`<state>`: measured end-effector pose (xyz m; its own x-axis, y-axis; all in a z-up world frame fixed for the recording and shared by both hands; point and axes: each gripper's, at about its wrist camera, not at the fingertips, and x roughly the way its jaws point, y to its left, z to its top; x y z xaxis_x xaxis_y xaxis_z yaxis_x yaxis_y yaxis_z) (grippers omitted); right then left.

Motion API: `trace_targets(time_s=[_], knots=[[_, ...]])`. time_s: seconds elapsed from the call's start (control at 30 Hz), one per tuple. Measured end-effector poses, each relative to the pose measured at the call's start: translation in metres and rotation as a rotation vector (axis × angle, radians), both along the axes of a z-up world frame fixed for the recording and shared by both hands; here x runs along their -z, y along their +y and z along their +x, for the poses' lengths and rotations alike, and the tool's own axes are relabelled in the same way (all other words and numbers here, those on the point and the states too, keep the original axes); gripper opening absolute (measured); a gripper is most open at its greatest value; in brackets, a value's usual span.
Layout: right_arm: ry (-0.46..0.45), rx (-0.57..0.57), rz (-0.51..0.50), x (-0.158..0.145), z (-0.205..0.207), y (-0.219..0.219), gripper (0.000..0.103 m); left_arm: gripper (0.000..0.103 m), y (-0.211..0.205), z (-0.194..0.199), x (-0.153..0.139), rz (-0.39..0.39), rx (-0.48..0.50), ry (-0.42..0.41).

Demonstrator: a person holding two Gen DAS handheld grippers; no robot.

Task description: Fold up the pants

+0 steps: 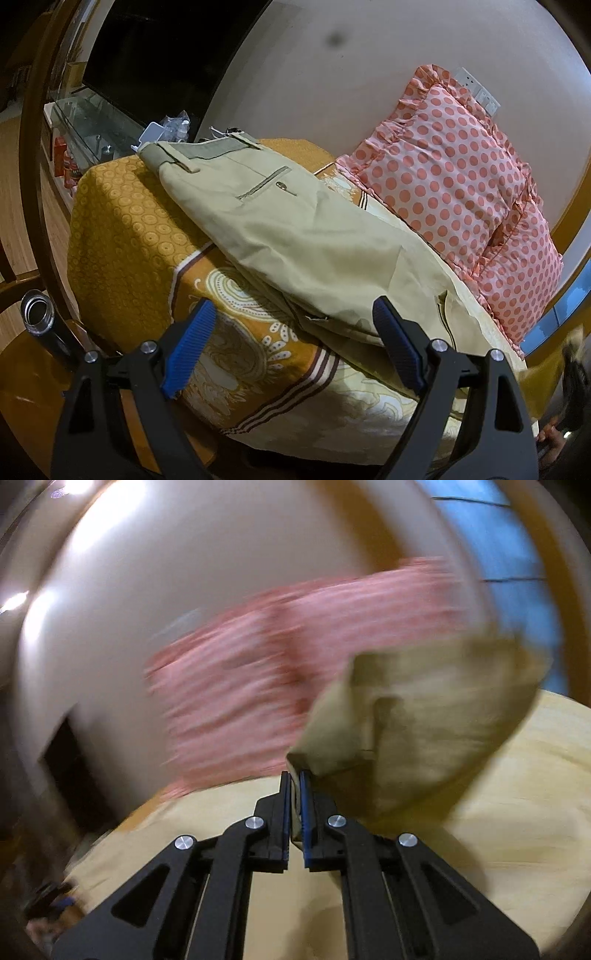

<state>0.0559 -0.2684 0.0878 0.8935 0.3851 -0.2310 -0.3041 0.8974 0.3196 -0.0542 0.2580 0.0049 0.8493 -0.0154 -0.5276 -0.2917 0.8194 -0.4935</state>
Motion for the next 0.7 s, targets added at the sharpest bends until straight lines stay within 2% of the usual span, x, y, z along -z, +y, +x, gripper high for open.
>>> trace_targets(time_s=[0.07, 0.17, 0.2, 0.27, 0.3, 0.33, 0.4, 0.6, 0.7], knots=[[0.052, -0.145, -0.073, 0.013, 0.008, 0.054, 0.005, 0.087, 0.000, 0.001, 0.000, -0.009, 0.002, 0.000], [0.196, -0.380, -0.321, 0.060, 0.009, 0.146, 0.006, 0.087, 0.003, 0.001, 0.002, -0.028, 0.003, 0.000], [0.221, -0.435, -0.405, 0.074, 0.001, 0.168, 0.007, 0.087, 0.004, 0.001, 0.003, -0.030, 0.001, 0.000], [0.215, -0.483, -0.448, 0.082, -0.014, 0.183, 0.015, 0.087, 0.008, 0.001, 0.004, -0.043, 0.002, -0.006], [0.199, -0.491, -0.432, 0.079, -0.019, 0.184, 0.032, 0.087, 0.010, 0.001, 0.004, -0.051, 0.001, -0.008], [0.192, -0.500, -0.401, 0.075, -0.021, 0.181, 0.059, 0.087, 0.013, 0.001, 0.005, -0.064, 0.000, -0.011], [0.169, -0.485, -0.324, 0.065, -0.020, 0.171, 0.082, 0.088, 0.017, 0.001, 0.005, -0.082, -0.007, -0.017], [0.253, -0.441, -0.222, 0.069, 0.001, 0.155, 0.083, 0.092, 0.026, 0.004, -0.006, -0.083, -0.037, -0.040], [0.257, -0.424, -0.189, 0.070, -0.002, 0.150, 0.083, 0.092, 0.034, 0.015, -0.010, -0.092, -0.042, -0.013]])
